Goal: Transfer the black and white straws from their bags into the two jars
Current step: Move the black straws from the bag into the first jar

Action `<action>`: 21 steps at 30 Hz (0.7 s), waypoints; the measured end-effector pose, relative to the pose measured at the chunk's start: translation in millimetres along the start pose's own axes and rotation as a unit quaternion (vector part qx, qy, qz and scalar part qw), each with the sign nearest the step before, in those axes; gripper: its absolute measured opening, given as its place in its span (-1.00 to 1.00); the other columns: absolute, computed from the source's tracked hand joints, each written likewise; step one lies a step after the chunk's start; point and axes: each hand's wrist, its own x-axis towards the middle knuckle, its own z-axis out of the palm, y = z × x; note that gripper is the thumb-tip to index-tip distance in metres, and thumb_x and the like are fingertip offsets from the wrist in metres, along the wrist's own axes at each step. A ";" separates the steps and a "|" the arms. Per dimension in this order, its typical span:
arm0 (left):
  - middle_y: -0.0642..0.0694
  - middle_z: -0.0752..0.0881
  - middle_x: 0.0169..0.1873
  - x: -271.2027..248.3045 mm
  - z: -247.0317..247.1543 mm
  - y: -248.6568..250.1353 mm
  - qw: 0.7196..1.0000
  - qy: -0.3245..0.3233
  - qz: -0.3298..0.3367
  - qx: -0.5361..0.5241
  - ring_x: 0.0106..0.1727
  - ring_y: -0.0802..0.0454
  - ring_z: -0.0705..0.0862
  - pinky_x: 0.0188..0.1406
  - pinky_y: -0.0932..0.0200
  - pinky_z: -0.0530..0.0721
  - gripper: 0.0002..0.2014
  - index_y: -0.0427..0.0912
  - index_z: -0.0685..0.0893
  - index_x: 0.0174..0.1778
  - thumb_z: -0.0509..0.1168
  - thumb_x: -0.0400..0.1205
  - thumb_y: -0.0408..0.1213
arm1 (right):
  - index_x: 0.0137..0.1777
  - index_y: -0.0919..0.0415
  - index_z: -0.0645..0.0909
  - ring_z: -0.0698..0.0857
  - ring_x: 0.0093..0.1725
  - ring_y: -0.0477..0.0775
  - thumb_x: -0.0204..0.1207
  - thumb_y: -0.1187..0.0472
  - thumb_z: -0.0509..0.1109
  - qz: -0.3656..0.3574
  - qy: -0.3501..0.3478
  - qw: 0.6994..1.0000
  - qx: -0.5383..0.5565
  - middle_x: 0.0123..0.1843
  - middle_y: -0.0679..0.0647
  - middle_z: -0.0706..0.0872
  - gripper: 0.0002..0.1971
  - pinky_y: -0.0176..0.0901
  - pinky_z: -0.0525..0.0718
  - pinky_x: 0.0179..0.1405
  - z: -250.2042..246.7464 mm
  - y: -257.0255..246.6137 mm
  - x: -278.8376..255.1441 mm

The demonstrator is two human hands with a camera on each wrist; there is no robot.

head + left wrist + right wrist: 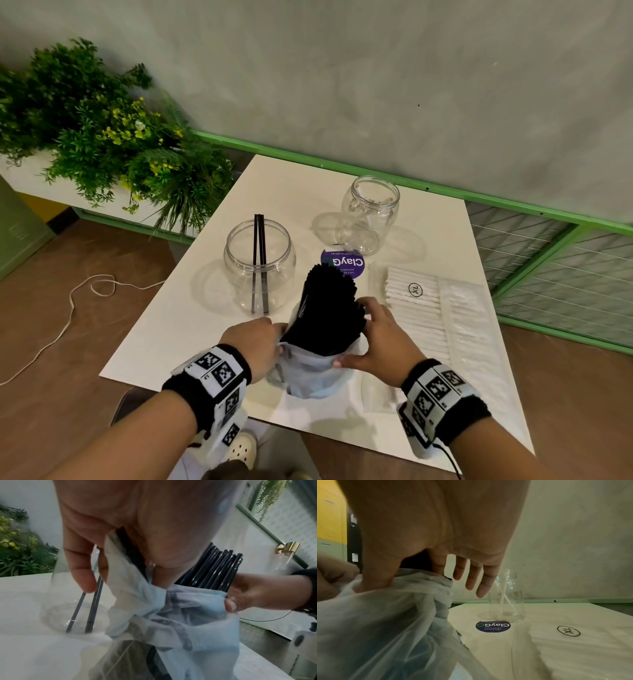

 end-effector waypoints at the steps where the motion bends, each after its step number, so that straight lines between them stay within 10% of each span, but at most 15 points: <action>1: -0.10 0.57 0.07 0.3 2.0 -0.5 1.000 -0.008 -0.003 -0.001 0.11 -0.15 0.63 -0.04 0.06 0.56 -0.69 0.04 0.48 0.34 0.03 0.70 -0.15 | 0.27 0.04 0.56 0.50 0.23 0.00 0.15 -0.26 0.61 0.022 -0.012 0.999 0.040 0.30 -0.05 0.43 -0.28 -0.13 0.56 0.22 1.0 -2.4 2.4; 9: 0.01 0.38 -0.24 -3.8 6.5 8.6 0.977 0.089 0.013 -0.192 -0.09 -0.08 0.52 -0.16 0.22 0.36 -0.85 -0.12 0.56 -0.03 0.08 0.70 -0.36 | -0.27 0.18 0.56 0.45 -0.39 -0.10 0.18 0.00 0.69 -0.043 0.127 0.990 0.043 -0.18 -0.03 0.44 -0.61 -0.29 0.41 -0.37 7.9 -9.8 1.1; 15: -0.20 0.65 -0.04 7.3 12.2 -7.2 0.979 0.012 -0.034 -0.203 0.00 -0.17 0.60 -0.06 0.09 0.53 -0.83 -0.15 0.54 -0.10 0.05 0.70 -0.30 | 0.30 0.09 0.53 0.62 0.02 0.05 0.41 -0.10 0.48 0.070 0.001 0.997 -0.044 0.10 0.01 0.50 -0.49 -0.18 0.57 -0.04 14.2 -0.4 4.9; 21: -0.08 0.50 -0.28 9.2 15.0 -13.0 0.982 0.011 -0.050 -0.183 -0.15 -0.12 0.54 -0.23 0.15 0.41 -0.78 -0.12 0.48 -0.27 0.08 0.70 -0.28 | 0.27 0.12 0.56 0.45 0.26 -0.10 0.29 -0.14 0.44 0.035 0.054 0.996 0.068 0.38 -0.12 0.33 -0.43 -0.32 0.44 0.28 19.4 6.4 -8.7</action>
